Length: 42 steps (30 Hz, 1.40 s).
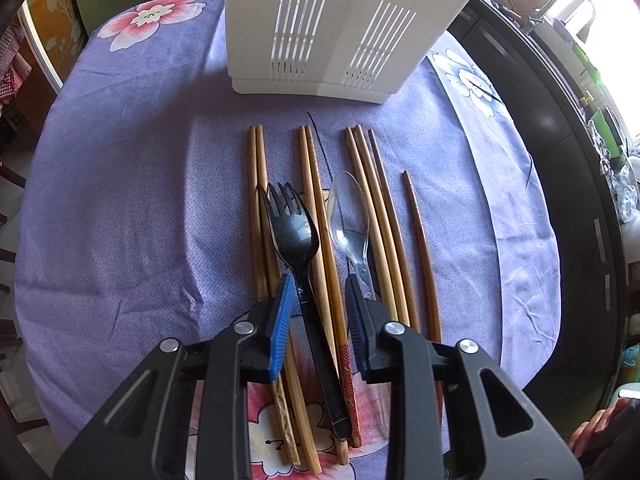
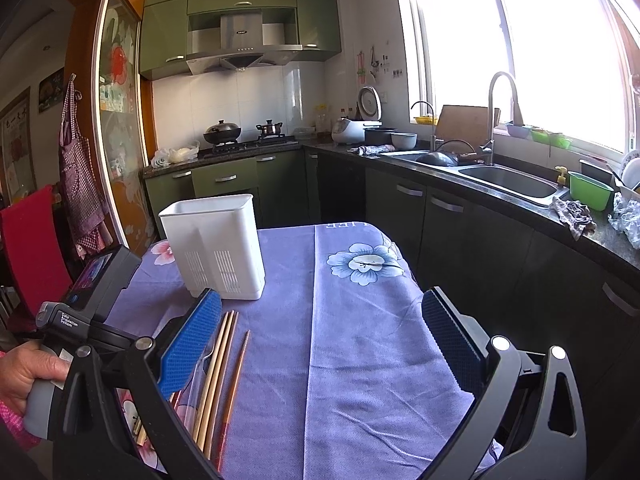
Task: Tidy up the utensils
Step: 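Lower the left gripper onto the black plastic fork and close it, then lift the black fork with the left gripper while the right gripper grasps the clear spoon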
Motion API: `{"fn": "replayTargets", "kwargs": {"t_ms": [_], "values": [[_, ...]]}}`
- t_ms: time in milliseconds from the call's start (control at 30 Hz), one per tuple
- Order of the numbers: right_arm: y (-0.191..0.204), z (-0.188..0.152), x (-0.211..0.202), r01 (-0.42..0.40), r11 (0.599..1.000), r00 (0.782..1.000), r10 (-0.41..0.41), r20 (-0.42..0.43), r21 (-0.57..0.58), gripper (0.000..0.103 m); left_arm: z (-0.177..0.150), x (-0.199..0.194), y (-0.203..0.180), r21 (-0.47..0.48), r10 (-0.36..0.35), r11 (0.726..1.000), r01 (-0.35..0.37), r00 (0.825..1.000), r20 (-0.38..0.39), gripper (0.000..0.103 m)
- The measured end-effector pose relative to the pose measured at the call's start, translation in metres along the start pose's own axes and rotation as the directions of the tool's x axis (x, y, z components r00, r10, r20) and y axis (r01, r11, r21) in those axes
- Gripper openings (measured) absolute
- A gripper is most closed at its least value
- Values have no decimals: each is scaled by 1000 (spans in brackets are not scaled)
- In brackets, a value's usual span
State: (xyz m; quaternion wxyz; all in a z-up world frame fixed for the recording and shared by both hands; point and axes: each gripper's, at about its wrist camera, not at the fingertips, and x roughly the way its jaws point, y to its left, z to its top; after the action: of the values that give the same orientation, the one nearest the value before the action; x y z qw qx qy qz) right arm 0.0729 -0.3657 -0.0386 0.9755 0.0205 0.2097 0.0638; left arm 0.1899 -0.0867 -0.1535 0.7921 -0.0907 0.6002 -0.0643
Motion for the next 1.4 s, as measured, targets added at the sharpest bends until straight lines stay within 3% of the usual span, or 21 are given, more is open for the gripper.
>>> {"fn": "replayTargets", "kwargs": {"t_ms": [367,700,833,967,1067,1267,1333,1367,1400], "values": [[0,-3,5,-2,1000,1000,2,-15,0,99,4,9,4,-17,-18,1000,18,1000,-18,21],[0,-6,13,-20,1000,999,20,-35,1,99,4,4,1,14,-17,1000,16,1000,5,5],[6,-8,22,-67,998,995,66,-72,-5,99,3,-4,1,31,-15,999,14,999,29,5],[21,-12,50,-186,982,961,182,-207,-2,99,1,-14,5,42,-19,999,16,998,58,5],[41,-15,72,-206,978,937,187,-296,-35,99,0,-26,10,47,-21,999,16,996,88,5],[78,-21,111,-304,952,866,269,-422,-16,99,-4,-61,20,67,-4,998,-9,981,193,5],[90,-23,120,-318,948,856,279,-436,-19,86,-6,-72,21,80,4,997,-23,974,229,5],[94,-24,126,-320,947,845,283,-455,-5,64,-7,-77,22,84,5,996,-27,970,244,5],[98,-26,134,-326,945,826,294,-480,18,50,-7,-81,22,88,5,996,-28,966,257,5]]}}
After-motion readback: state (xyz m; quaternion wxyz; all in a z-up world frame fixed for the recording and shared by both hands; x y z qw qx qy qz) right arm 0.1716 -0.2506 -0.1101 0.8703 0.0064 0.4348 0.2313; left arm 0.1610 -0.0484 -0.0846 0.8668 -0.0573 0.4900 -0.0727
